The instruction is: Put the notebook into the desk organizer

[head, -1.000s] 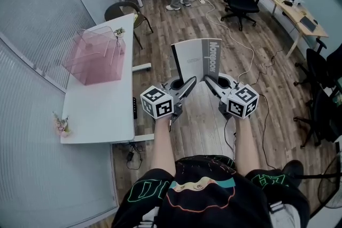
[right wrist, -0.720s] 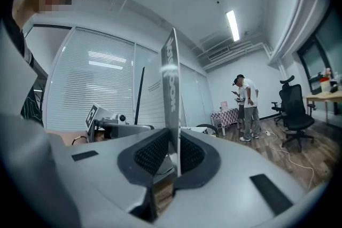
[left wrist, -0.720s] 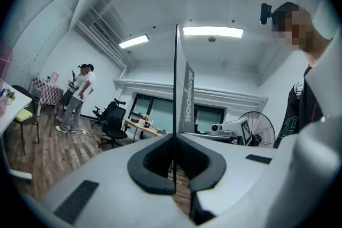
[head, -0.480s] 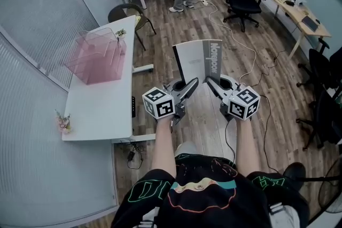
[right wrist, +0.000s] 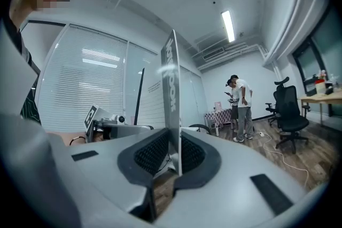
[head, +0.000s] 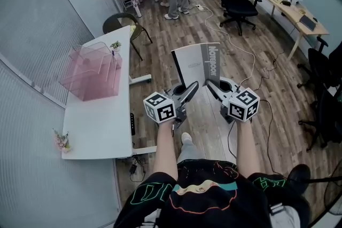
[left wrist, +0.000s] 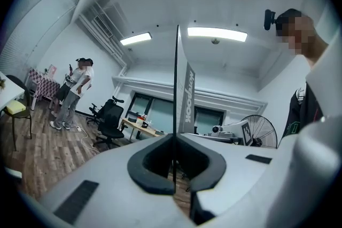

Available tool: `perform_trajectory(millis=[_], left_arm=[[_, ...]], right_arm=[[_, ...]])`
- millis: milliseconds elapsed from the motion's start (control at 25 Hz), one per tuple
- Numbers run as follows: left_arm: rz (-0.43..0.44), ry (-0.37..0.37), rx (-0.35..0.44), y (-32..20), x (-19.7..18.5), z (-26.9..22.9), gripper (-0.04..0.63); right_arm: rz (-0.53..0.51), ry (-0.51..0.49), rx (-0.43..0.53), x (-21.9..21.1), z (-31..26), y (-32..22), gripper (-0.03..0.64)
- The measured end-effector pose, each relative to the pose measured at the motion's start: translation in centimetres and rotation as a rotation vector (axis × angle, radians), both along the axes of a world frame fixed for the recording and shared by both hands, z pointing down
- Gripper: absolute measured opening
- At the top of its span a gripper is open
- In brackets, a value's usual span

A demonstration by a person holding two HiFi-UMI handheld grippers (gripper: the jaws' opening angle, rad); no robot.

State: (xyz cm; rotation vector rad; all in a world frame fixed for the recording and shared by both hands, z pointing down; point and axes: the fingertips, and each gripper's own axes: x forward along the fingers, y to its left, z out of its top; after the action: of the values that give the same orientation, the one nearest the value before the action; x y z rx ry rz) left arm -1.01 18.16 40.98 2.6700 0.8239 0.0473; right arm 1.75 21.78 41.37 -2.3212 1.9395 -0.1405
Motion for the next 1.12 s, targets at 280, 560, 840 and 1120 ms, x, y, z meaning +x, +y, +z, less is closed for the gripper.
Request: perform_trajectory(millis=[280,560,840,1120], left_arm=[[0.006,-0.016,-0.029,-5.7,6.1,0.7,0.005],[-0.014,-0.043,-0.051,-12.8,11.1,1.4,0.005],[-0.017,-0.021,-0.060,-19.0,16.5,0.0,0.005],[0.006,0.001,-0.042,-23.4,21.3,0.0,0.005]], right_arm=[[0.025,-0.019,-0.023,6.1,0.7,-5.6,0.018],[0.019,-0.039,-0.049,11.1,1.3,-12.8,0.018],[0.017,-0.006,-0.066,16.4,-0.2,-18.9,0.018],[0.038,0.006,-0.046,21.3,-0.1,-23.3,0.018]])
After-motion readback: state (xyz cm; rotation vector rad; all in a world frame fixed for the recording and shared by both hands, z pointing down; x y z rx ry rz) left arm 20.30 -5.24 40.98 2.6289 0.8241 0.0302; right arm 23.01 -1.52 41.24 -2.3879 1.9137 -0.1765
